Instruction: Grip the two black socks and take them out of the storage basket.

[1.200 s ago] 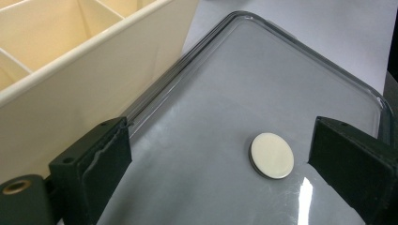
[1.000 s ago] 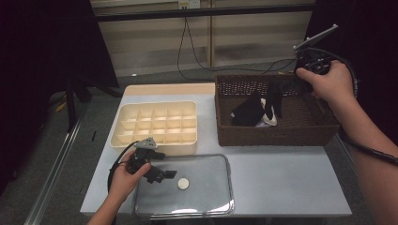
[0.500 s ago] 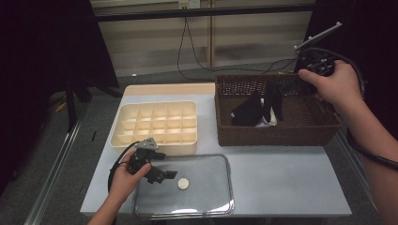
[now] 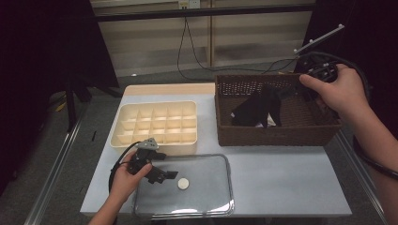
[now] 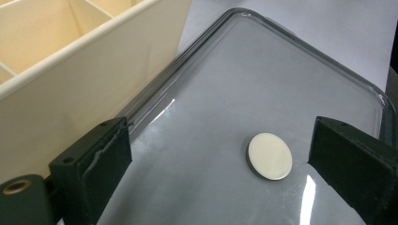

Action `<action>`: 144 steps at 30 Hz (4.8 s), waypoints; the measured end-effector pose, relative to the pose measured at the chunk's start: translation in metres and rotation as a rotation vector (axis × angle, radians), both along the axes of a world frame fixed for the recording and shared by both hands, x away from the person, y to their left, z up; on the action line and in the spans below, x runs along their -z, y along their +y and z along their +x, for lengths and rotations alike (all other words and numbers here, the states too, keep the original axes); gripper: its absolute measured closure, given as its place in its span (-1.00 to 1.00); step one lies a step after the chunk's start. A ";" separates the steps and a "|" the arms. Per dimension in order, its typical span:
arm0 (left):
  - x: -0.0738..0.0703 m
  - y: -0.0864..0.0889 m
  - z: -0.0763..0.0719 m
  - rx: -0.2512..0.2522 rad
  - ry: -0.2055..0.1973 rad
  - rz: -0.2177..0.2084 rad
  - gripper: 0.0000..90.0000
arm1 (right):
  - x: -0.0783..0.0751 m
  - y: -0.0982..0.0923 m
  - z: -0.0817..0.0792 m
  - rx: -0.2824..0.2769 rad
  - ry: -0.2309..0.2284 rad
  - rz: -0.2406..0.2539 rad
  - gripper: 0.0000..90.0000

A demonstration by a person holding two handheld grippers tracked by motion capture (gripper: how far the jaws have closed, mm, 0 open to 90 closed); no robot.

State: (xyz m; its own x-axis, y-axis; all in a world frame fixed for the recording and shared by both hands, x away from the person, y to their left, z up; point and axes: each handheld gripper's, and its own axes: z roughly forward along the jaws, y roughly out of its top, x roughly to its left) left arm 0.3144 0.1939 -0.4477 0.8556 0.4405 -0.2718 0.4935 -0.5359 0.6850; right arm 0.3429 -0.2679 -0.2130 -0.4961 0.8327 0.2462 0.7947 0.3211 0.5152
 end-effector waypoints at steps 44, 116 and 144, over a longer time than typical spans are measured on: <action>0.005 -0.004 0.002 0.003 0.012 0.004 -0.86 | 0.088 0.021 0.054 0.013 0.021 -0.062 -0.52; 0.004 0.007 0.002 -0.016 0.005 0.020 -0.86 | 0.141 0.025 0.108 -0.020 0.081 -0.095 0.83; 0.003 0.002 -0.002 -0.012 0.004 -0.002 -0.86 | 0.062 0.020 0.066 -0.053 0.069 -0.094 0.83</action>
